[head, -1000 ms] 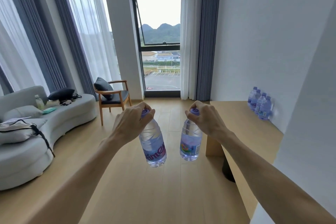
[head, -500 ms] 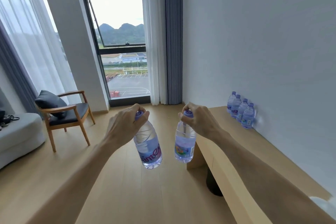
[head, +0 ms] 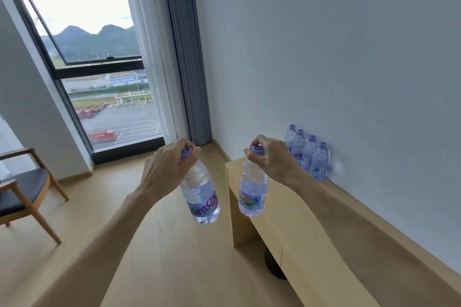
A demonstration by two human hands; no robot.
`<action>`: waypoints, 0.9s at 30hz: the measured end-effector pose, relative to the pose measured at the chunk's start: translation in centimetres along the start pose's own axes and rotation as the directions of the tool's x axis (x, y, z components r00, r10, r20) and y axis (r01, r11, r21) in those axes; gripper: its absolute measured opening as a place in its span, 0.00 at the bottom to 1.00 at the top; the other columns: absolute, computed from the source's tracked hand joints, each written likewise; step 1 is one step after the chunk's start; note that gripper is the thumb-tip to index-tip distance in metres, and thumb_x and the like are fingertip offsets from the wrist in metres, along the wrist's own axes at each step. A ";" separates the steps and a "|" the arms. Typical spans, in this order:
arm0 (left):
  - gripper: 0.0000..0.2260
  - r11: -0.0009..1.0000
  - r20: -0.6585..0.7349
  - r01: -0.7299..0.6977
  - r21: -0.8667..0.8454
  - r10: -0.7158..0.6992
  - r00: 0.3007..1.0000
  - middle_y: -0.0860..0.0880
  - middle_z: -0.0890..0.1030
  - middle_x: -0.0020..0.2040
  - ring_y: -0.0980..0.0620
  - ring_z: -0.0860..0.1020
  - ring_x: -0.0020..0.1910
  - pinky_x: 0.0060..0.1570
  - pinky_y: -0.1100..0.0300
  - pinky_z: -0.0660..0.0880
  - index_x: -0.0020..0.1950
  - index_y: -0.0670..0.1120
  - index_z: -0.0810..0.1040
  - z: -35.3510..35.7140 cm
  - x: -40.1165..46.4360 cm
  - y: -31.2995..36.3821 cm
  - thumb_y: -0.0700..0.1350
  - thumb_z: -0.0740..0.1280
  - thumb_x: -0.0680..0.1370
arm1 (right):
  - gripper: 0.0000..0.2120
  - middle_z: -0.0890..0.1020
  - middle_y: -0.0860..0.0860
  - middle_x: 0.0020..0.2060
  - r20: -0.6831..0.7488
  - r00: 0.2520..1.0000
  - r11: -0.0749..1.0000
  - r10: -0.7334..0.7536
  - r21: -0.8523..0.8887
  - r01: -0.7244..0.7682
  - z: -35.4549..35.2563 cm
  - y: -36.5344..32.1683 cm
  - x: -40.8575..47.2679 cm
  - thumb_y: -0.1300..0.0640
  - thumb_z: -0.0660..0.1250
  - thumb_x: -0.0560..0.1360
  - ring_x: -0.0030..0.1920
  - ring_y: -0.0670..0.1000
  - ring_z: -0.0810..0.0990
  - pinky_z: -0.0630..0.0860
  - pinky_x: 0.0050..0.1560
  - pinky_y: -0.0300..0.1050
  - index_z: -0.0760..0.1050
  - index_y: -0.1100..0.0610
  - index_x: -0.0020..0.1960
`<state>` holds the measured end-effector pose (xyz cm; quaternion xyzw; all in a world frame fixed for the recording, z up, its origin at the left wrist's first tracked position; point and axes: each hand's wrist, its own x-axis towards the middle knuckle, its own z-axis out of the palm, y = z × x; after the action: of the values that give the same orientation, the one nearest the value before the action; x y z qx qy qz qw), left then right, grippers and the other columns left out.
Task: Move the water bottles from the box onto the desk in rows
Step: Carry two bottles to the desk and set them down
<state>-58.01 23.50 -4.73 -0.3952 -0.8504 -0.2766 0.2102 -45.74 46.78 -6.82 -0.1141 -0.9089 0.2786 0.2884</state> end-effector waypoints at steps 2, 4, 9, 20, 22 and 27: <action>0.12 1.000 0.013 -0.012 -0.018 0.013 1.000 0.56 0.79 0.39 0.53 0.75 0.37 0.32 0.64 0.63 0.47 0.51 0.75 2.2 2.8 -0.4 0.57 0.59 0.80 | 0.11 0.80 0.50 0.39 -0.018 1.000 1.000 0.019 -0.007 -0.019 0.3 2.0 2.3 0.48 0.66 0.76 0.40 0.51 0.79 0.78 0.42 0.50 0.76 0.55 0.47; 0.15 0.998 0.032 -0.038 -0.046 0.039 0.999 0.57 0.78 0.38 0.54 0.75 0.36 0.32 0.63 0.64 0.46 0.51 0.75 4.4 5.7 -0.6 0.60 0.56 0.78 | 0.11 0.80 0.49 0.39 -0.031 0.999 0.999 0.037 -0.008 -0.038 0.5 4.2 4.6 0.47 0.67 0.76 0.40 0.50 0.78 0.77 0.41 0.49 0.76 0.55 0.46; 0.17 0.989 0.086 -0.100 -0.106 0.109 0.990 0.60 0.76 0.37 0.57 0.74 0.35 0.33 0.61 0.65 0.45 0.53 0.73 10.8 12.9 -0.9 0.63 0.53 0.76 | 0.10 0.79 0.48 0.38 -0.045 0.994 0.995 0.103 0.003 -0.103 0.7 9.8 9.7 0.47 0.67 0.76 0.40 0.50 0.78 0.75 0.41 0.46 0.75 0.54 0.45; 0.09 0.945 0.232 -0.196 -0.264 0.259 0.938 0.59 0.77 0.38 0.58 0.74 0.37 0.32 0.61 0.66 0.45 0.52 0.74 23.6 24.2 3.1 0.54 0.61 0.80 | 0.08 0.78 0.46 0.39 -0.145 0.938 0.946 0.316 -0.027 -0.323 -2.8 20.6 14.0 0.50 0.67 0.77 0.38 0.47 0.74 0.71 0.40 0.42 0.74 0.55 0.45; 0.08 0.928 0.257 -0.185 -0.324 0.274 0.927 0.59 0.77 0.39 0.59 0.75 0.37 0.32 0.63 0.66 0.45 0.52 0.74 25.9 25.2 4.3 0.54 0.61 0.80 | 0.09 0.77 0.48 0.38 -0.158 0.923 0.929 0.351 -0.065 -0.365 -3.6 22.6 14.0 0.49 0.67 0.77 0.38 0.50 0.74 0.71 0.39 0.45 0.74 0.55 0.45; 0.08 0.881 0.350 -0.209 -0.425 0.373 0.860 0.56 0.78 0.39 0.53 0.76 0.39 0.36 0.57 0.71 0.43 0.52 0.72 32.3 28.3 7.2 0.54 0.61 0.79 | 0.10 0.78 0.48 0.38 -0.217 0.859 0.867 0.464 -0.088 -0.491 -5.2 26.6 13.1 0.49 0.67 0.76 0.38 0.51 0.75 0.73 0.40 0.46 0.74 0.55 0.45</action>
<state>-73.80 63.61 -10.76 -0.6039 -0.7361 -0.3052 -0.0171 -52.00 75.66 -12.44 -0.3821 -0.8379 0.2647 0.2862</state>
